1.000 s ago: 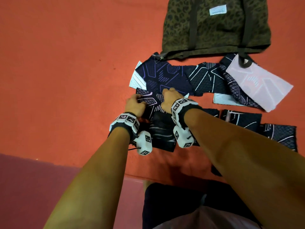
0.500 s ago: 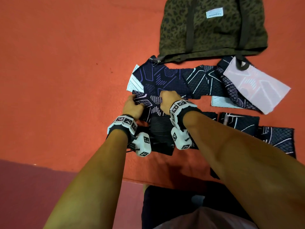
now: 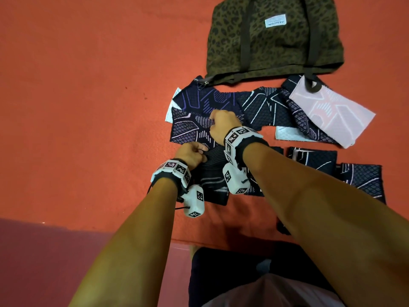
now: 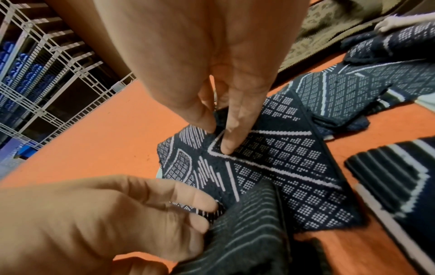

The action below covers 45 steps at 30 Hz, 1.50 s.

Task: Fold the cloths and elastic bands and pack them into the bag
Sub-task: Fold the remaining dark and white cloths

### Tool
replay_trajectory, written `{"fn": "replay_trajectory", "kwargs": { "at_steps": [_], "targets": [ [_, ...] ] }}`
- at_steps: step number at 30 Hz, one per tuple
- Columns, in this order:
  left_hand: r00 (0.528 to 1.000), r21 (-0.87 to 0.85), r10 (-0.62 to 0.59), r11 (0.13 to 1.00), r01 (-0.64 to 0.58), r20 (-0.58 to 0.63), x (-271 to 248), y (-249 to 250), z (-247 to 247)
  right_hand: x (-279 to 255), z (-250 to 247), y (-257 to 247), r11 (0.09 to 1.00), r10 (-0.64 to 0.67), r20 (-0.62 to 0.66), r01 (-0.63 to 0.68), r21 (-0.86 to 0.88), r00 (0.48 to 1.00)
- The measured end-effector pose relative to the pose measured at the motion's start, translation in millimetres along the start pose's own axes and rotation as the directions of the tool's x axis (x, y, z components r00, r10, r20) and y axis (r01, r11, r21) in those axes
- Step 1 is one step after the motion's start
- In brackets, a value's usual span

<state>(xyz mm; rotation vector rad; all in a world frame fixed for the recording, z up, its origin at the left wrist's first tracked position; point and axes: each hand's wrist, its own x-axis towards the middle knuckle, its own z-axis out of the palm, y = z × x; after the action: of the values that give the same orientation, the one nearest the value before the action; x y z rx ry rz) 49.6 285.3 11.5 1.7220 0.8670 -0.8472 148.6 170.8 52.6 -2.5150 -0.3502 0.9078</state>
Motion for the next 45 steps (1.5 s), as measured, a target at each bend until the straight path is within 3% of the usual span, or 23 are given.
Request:
{"fn": "replay_trajectory", "kwargs": {
  "at_steps": [7, 16, 22, 27, 30, 35, 45],
  "targets": [
    [0.999, -0.089, -0.022, 0.996, 0.019, -0.035, -1.8, 15.4, 0.9, -5.7, -18.4, -2.1, 0.999, 0.013, -0.05, -0.012, 0.035, 0.999],
    [0.974, 0.024, 0.108, 0.994, -0.105, -0.197, -4.8, 28.8, 10.0, -25.7, -27.4, 12.4, 0.997, 0.032, -0.051, -0.028, 0.074, 0.998],
    [0.972, 0.034, 0.152, 0.988, -0.149, -0.179, -11.4, 33.2, 23.8, -39.0, -33.9, 34.0, 0.995, 0.06, -0.044, -0.056, 0.086, 0.997],
    [0.914, -0.021, 0.313, 0.944, -0.329, -0.258, -17.2, 31.2, 31.9, -52.0, -27.3, 45.7, 0.996, 0.038, 0.007, -0.038, 0.083, 0.999],
    [0.891, 0.074, 0.409, 0.912, -0.402, -0.196, -25.8, 39.2, 34.4, -60.2, -23.1, 48.8, 0.996, 0.016, 0.017, -0.017, 0.087, 1.0],
    [0.917, 0.129, 0.368, 0.928, -0.35, -0.156, -30.8, 44.3, 43.7, -72.8, -27.0, 50.0, 0.997, 0.015, -0.018, -0.013, 0.078, 1.0],
    [0.862, 0.027, 0.42, 0.902, -0.43, -0.284, -57.5, 52.1, 58.7, -108.0, -29.5, 57.5, 0.977, 0.056, -0.163, -0.02, 0.214, 0.985]
  ]
}}
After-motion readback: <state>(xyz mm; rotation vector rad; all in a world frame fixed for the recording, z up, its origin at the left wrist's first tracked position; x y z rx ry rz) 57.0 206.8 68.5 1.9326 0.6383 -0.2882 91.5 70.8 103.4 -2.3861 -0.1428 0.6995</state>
